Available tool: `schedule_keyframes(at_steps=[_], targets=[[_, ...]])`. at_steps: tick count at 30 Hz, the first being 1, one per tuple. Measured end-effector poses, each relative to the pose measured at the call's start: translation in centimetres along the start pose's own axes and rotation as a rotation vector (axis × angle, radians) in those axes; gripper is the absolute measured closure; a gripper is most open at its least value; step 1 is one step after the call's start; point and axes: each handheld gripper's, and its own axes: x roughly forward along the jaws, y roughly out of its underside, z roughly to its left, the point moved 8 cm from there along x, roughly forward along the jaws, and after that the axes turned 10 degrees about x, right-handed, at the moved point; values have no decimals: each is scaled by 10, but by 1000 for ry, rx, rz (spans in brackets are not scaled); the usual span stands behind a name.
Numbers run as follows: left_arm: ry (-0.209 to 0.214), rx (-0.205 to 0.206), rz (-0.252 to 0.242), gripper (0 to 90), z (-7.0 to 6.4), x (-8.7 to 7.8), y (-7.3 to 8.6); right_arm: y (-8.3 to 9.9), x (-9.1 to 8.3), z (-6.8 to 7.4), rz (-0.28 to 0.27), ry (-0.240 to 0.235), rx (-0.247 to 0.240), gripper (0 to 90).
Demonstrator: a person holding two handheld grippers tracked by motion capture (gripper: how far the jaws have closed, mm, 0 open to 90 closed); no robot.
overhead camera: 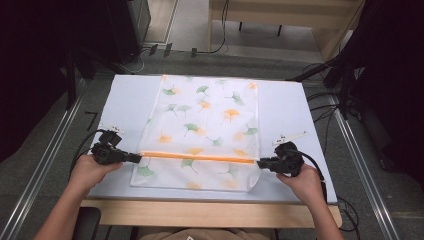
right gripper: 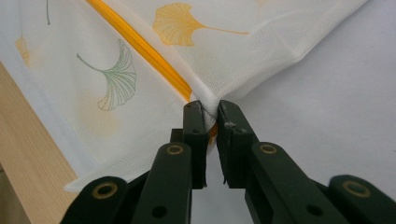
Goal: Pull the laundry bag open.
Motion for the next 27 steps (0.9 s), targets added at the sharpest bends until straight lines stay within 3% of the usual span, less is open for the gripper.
schedule_keyframes(at_steps=[13, 17, 21, 27], targets=[[1, -19, 2, 900, 4, -3, 4, 0, 0, 0, 1, 1, 5, 840], [-26, -37, 2, 900, 13, -9, 12, 1, 0, -2, 5, 7, 11, 839], [-23, -46, -1, 900, 14, -12, 16, 0, 2, -1, 4, 2, -8, 837], [1, -35, 1, 900, 10, -10, 14, 2, 3, -5, 18, 26, 9, 836]])
